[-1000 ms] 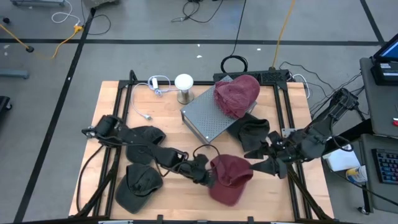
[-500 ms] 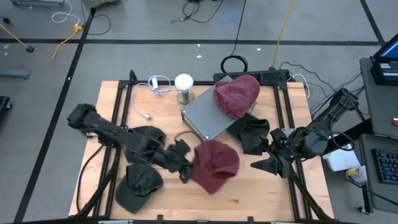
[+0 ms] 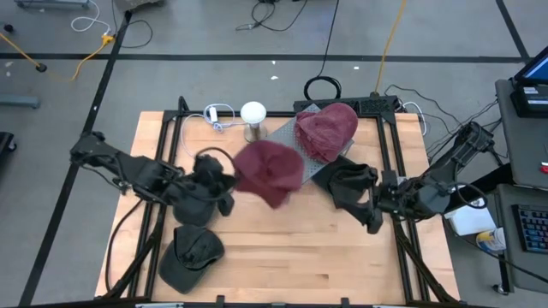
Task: Pick & Place hat
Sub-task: Stack the red cap on top of the red cap on the shelf
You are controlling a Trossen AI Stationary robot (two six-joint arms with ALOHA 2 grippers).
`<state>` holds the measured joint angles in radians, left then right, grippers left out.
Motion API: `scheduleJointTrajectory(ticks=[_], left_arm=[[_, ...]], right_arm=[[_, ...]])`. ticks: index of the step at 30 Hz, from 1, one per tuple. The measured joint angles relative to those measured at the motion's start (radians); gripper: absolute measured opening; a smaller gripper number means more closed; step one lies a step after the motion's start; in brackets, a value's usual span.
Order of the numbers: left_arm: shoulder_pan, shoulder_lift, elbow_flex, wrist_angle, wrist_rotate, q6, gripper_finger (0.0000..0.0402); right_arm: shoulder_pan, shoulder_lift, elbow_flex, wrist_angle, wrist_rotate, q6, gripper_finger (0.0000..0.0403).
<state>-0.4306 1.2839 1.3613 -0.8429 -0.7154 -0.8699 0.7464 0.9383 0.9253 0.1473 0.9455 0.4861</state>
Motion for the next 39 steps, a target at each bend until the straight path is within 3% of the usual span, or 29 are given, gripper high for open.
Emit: scheduleJointTrajectory(ticks=[6,12,16,19,23,34,39], left_arm=[[0.0,-0.056,0.0,0.005,-0.216,0.061,0.001],[0.017,-0.084,0.0,0.105,-0.399,0.148,0.001],[0.061,-0.082,0.0,0.347,-0.404,0.39,0.001],[0.104,-0.071,0.002,0.561,-0.392,0.571,0.001],[0.146,-0.057,0.0,0.725,-0.385,0.733,0.001],[0.194,-0.043,0.004,0.949,-0.371,0.898,0.0009],[0.201,0.009,0.044,0.967,-0.357,0.926,0.0009]], right_arm=[[-0.02,0.0,0.0,0.023,0.103,-0.119,0.035],[-0.138,0.005,0.0,0.23,0.002,-0.412,0.034],[-0.222,0.005,0.053,0.207,-0.064,-0.511,0.0339],[-0.276,0.006,0.126,0.091,-0.086,-0.552,0.0339],[-0.351,0.027,0.221,-0.048,-0.106,-0.586,0.0338],[-0.545,0.194,0.387,-0.088,-0.308,-0.694,0.0338],[-0.612,0.287,0.452,-0.086,-0.366,-0.736,0.0338]])
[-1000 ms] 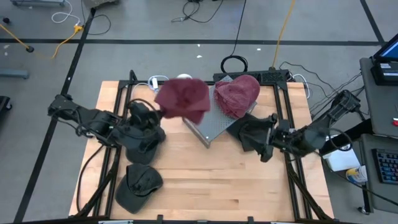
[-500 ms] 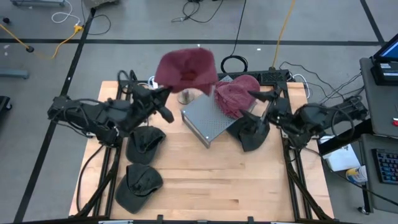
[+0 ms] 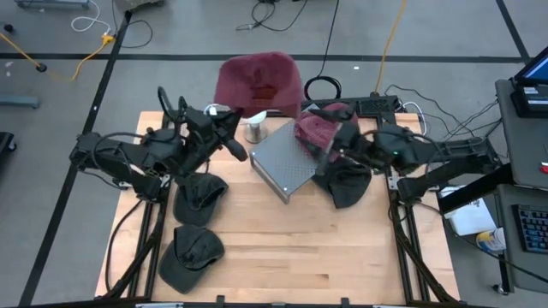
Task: Pick & Place hat
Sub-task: Stack the red cap on top of the red cap on the shelf
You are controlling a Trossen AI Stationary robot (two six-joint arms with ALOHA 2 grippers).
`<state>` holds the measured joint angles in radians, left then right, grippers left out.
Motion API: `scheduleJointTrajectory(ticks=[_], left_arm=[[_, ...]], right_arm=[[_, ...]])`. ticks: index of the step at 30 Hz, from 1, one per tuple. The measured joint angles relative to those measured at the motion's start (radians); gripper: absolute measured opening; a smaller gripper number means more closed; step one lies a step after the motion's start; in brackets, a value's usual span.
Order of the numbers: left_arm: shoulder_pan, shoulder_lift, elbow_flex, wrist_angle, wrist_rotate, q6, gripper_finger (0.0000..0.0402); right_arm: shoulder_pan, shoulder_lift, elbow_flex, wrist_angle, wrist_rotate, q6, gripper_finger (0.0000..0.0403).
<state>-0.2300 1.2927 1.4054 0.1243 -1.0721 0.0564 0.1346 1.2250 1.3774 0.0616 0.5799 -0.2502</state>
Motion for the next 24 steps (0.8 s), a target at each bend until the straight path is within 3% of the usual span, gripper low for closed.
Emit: scheduleJointTrajectory(ticks=[3,9,12,17,24], left_arm=[[0.003,0.033,0.041,0.004,0.001,0.035,0.0009],[0.004,0.084,0.094,-0.003,0.002,0.046,0.0009],[0.003,0.089,0.102,0.004,0.002,0.046,0.0009],[0.004,0.09,0.102,-0.001,0.006,0.04,0.0009],[0.003,0.09,0.102,-0.001,-0.009,0.045,0.0009]], right_arm=[[-0.026,0.047,0.04,0.004,-0.053,-0.001,0.0338],[-0.04,0.085,0.056,0.071,-0.054,-0.054,0.0335],[-0.04,0.082,0.058,0.093,-0.051,-0.056,0.0315],[-0.039,0.081,0.058,0.107,-0.027,-0.077,0.0228],[-0.03,0.08,0.058,0.109,0.058,-0.059,0.0041]])
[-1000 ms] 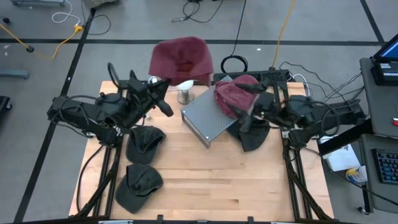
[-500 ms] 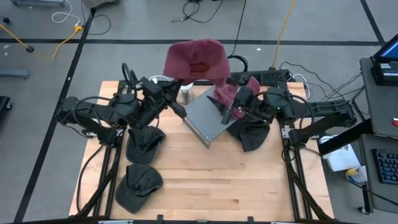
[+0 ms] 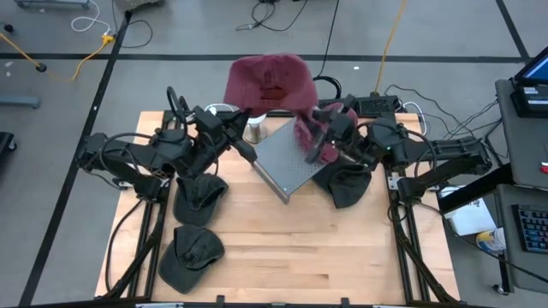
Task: Pick & Place hat
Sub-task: Stack the red cap on top of the red cap on the shelf
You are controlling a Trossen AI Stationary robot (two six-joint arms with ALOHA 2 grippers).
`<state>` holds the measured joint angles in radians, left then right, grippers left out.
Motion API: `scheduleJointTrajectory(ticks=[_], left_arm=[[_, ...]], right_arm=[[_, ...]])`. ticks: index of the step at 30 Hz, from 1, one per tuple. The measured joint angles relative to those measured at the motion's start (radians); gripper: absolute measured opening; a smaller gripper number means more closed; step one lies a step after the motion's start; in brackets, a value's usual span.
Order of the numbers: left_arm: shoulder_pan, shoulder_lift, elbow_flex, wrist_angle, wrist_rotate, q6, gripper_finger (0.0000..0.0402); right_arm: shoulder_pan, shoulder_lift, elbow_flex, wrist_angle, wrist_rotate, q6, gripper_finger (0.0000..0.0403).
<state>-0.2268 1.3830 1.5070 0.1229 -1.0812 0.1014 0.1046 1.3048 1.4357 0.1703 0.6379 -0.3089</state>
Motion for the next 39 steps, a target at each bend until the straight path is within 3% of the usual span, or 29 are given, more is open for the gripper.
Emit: scheduleJointTrajectory(ticks=[2,7,13,19,27,34,39], left_arm=[[-0.001,0.0,0.0,-0.001,0.005,-0.001,0.0011],[-0.002,0.001,-0.001,-0.016,0.015,0.005,0.0064],[-0.027,-0.016,-0.002,-0.117,0.011,-0.042,0.0128],[-0.042,-0.047,-0.001,-0.227,-0.027,-0.146,0.0166],[-0.041,-0.112,-0.002,-0.331,0.08,-0.454,0.0174],[-0.034,-0.153,-0.002,-0.328,0.207,-0.687,0.0174],[-0.029,-0.161,-0.002,-0.313,0.252,-0.735,0.0175]], right_arm=[[0.0,-0.003,0.0,0.003,0.038,-0.018,0.0014],[0.004,-0.015,0.0,-0.016,0.088,-0.043,0.0007],[0.03,-0.058,-0.001,-0.026,0.149,-0.194,0.0005],[0.043,-0.108,0.0,-0.014,0.26,-0.371,0.0004],[0.043,-0.154,-0.001,-0.015,0.355,-0.574,0.0004],[0.044,-0.177,-0.001,-0.017,0.361,-0.767,0.0004],[0.043,-0.181,-0.001,-0.018,0.361,-0.825,0.0004]])
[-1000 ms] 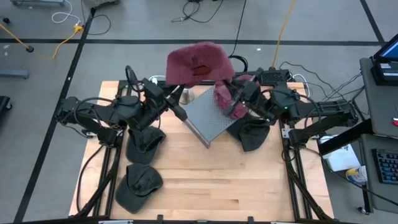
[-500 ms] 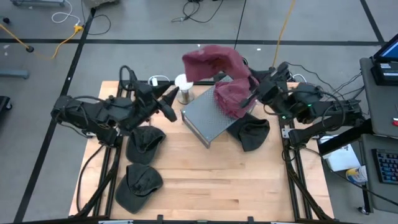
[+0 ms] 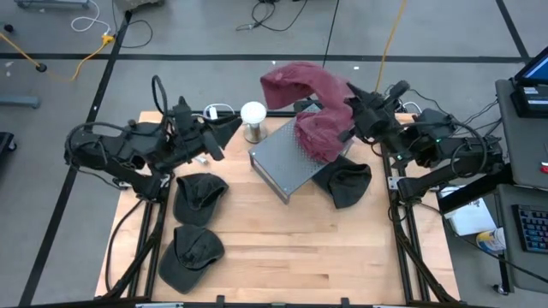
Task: Pick & Place hat
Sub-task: Stack the red cap on top of the red cap on the shelf
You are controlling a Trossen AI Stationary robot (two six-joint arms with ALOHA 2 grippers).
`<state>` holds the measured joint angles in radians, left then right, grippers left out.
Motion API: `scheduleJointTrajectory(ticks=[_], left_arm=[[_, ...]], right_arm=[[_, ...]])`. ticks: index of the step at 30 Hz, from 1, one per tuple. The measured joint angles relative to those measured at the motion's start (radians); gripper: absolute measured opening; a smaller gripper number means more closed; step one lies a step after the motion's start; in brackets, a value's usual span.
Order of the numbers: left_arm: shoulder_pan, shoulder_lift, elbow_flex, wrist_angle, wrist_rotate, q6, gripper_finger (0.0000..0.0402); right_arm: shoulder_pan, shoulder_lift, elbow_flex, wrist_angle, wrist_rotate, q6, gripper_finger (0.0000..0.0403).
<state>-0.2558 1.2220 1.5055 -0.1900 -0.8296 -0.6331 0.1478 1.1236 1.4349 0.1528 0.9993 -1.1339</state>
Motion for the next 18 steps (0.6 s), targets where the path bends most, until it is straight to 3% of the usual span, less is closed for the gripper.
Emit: scheduleJointTrajectory(ticks=[8,18], left_arm=[[0.0,0.002,0.0,0.222,0.106,0.278,0.0175],[0.006,0.024,0.047,0.225,0.081,0.619,0.0175]], right_arm=[[0.0,0.0,0.0,-0.017,-0.008,0.067,0.0004],[0.02,0.018,0.0,-0.09,-0.063,0.165,0.0004]])
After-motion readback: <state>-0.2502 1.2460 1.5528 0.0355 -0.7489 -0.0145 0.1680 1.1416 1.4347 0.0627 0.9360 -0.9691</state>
